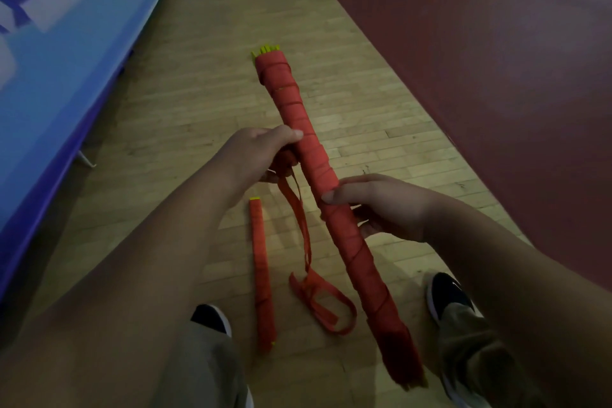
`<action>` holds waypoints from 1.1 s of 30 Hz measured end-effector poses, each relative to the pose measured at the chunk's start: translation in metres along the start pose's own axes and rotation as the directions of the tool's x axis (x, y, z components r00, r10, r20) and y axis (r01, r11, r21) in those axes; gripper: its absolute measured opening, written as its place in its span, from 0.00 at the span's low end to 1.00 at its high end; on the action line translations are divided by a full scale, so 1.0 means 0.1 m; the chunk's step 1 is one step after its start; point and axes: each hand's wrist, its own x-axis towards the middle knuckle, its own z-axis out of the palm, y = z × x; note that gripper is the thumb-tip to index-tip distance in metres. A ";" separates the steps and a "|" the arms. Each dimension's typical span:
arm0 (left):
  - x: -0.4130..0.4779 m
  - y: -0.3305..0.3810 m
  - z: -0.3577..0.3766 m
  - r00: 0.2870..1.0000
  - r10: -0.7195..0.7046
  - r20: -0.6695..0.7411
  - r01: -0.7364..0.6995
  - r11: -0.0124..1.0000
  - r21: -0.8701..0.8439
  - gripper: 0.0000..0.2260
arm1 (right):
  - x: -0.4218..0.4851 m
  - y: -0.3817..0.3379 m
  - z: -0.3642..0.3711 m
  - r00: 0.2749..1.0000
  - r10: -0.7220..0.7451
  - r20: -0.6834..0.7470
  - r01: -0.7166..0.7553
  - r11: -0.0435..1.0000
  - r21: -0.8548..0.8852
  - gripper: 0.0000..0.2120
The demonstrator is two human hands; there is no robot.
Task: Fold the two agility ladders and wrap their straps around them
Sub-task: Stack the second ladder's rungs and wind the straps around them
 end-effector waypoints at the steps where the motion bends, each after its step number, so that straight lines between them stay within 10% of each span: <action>1: 0.00 -0.01 -0.01 0.999 0.010 0.033 -0.010 1.000 -0.020 0.14 | -0.01 -0.01 -0.01 0.999 -0.003 0.033 0.003 1.000 0.006 0.17; 16: -0.01 -0.05 -0.11 0.996 0.045 0.074 -0.069 0.924 0.375 0.25 | -0.08 -0.04 -0.11 0.951 -0.090 -0.296 0.025 0.976 -0.217 0.16; 33: -0.12 0.04 0.12 0.991 0.132 -0.030 -0.109 0.909 0.403 0.24 | 0.00 -0.02 0.07 0.882 -0.207 -0.423 -0.055 0.847 -0.528 0.25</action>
